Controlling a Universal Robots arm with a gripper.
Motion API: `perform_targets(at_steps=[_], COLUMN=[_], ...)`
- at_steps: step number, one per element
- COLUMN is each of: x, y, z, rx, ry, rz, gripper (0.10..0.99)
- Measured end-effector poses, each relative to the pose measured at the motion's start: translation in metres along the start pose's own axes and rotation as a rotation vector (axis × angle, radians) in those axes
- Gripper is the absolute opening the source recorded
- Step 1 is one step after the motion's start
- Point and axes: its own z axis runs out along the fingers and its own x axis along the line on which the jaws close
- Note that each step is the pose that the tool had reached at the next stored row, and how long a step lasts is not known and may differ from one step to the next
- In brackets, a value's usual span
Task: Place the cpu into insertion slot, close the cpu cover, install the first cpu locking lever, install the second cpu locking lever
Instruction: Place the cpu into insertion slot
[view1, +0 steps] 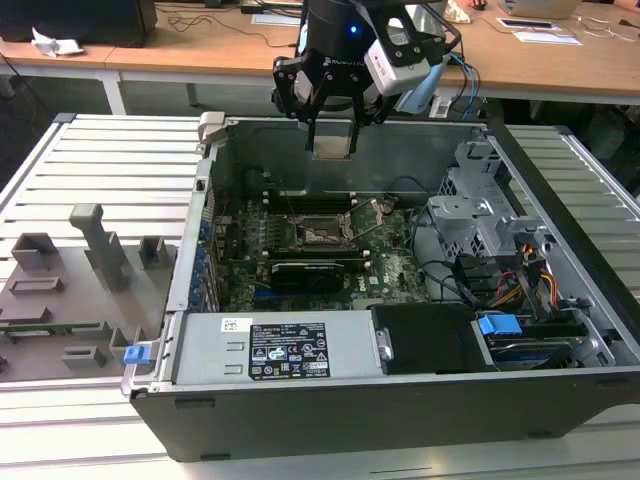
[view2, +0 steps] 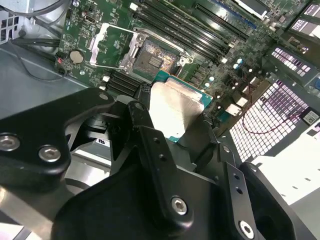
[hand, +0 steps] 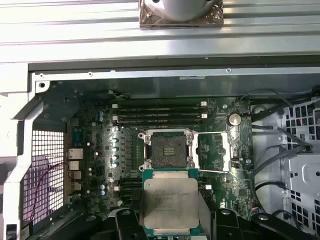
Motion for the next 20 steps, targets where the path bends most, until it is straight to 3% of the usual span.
perform_targets(at_steps=[20], x=[0.0001], y=[0.0000], z=[0.0000], rx=[-0.001], ry=[-0.0058], rz=[0.065], gripper=[0.525])
